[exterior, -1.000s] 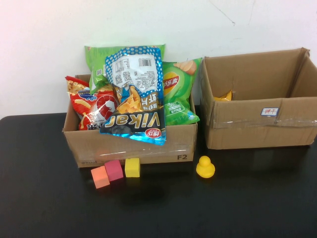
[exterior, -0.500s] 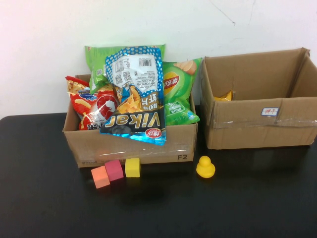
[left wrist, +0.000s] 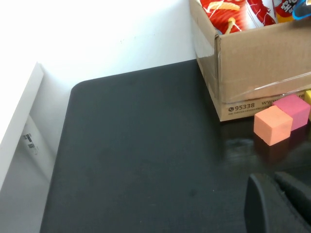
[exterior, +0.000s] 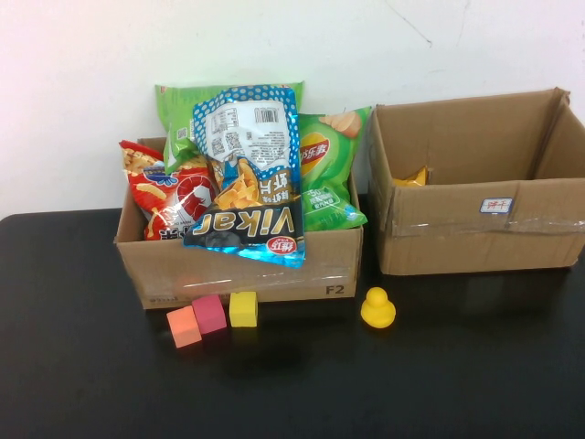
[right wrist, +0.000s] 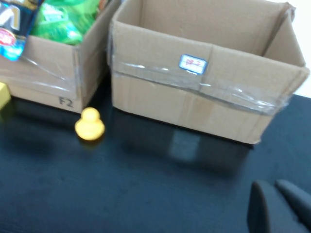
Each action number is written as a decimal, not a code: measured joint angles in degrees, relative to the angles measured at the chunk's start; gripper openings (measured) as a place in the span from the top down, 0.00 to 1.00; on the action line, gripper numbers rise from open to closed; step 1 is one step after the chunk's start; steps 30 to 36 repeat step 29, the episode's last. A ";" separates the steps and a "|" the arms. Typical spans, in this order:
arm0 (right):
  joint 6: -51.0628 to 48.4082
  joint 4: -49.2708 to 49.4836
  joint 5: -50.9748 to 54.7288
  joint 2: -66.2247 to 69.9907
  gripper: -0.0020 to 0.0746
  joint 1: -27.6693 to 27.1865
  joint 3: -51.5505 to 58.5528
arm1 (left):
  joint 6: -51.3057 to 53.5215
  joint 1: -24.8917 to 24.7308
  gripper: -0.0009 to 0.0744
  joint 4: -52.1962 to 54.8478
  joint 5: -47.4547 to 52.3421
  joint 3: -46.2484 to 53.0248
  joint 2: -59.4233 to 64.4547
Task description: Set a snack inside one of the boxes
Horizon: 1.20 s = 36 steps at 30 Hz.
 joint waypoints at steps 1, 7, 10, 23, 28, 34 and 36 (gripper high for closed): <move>-1.07 0.43 0.44 -0.30 0.97 -0.39 0.00 | 0.00 0.00 0.99 0.00 0.00 0.00 0.00; -10.96 6.58 -3.15 -6.46 0.97 -7.76 2.90 | 0.00 0.00 0.99 0.00 0.00 0.00 0.00; -14.66 9.92 -10.54 -11.22 0.97 -13.49 7.92 | 0.00 0.00 0.99 0.00 0.00 0.00 0.00; -19.63 21.59 -13.11 -24.79 0.97 -27.51 24.96 | 0.00 0.00 0.99 0.13 0.00 0.00 0.00; -19.43 24.60 -9.02 -24.79 0.97 -27.51 25.06 | -0.11 0.00 0.99 0.22 0.10 0.00 0.00; -19.44 24.92 -8.89 -24.79 0.97 -27.51 25.06 | -0.11 0.00 0.99 0.22 0.10 0.00 0.00; -19.44 24.92 -8.89 -24.79 0.97 -27.51 25.06 | -0.11 0.00 0.99 0.22 0.10 0.00 0.00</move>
